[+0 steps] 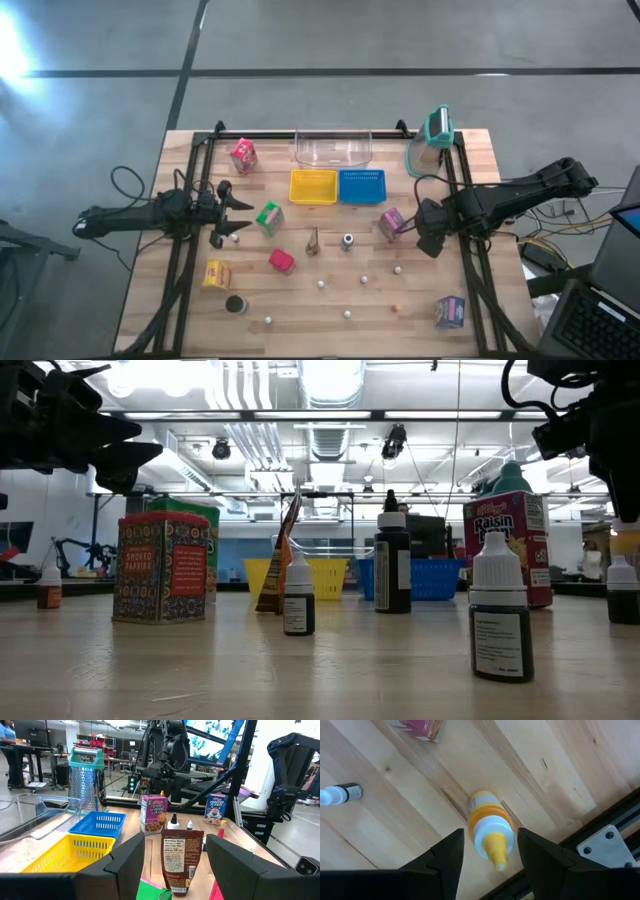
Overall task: Pick & Place Kitchen Items
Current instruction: Put the yellow food coloring bottle into the blue bin
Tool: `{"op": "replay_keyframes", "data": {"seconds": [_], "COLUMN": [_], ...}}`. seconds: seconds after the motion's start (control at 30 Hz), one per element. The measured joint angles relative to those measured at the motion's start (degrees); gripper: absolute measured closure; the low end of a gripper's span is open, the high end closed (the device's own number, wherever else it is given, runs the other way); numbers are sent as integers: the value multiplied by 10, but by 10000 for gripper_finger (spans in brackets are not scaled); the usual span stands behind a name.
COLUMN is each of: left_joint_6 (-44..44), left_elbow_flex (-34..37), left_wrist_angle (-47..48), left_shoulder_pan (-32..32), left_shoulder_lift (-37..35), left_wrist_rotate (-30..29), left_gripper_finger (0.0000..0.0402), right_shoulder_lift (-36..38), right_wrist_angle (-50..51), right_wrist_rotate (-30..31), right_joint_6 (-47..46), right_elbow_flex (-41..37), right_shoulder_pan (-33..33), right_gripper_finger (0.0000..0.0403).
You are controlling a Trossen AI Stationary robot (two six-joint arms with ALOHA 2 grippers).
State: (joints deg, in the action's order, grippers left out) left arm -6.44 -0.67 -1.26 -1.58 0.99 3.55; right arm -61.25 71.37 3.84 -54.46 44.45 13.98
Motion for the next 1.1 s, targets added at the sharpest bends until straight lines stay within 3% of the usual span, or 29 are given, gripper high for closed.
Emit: {"op": "replay_keyframes", "data": {"seconds": [0.27, 0.6, 1.1], "left_joint_6": [0, 0, 0], "left_elbow_flex": [0, 0, 0], "left_wrist_angle": [0, 0, 0], "left_shoulder_pan": [0, 0, 0], "left_shoulder_lift": [0, 0, 0], "left_wrist_rotate": [0, 0, 0], "left_gripper_finger": [183, 183, 183], "right_shoulder_lift": [0, 1, 25], "right_wrist_angle": [-3, -19, -24], "right_wrist_rotate": [0, 0, 0], "right_joint_6": [-2, -5, -5], "right_elbow_flex": [-4, -32, -36], "right_shoulder_pan": [0, 0, 0], "right_gripper_finger": [239, 222, 279]}}
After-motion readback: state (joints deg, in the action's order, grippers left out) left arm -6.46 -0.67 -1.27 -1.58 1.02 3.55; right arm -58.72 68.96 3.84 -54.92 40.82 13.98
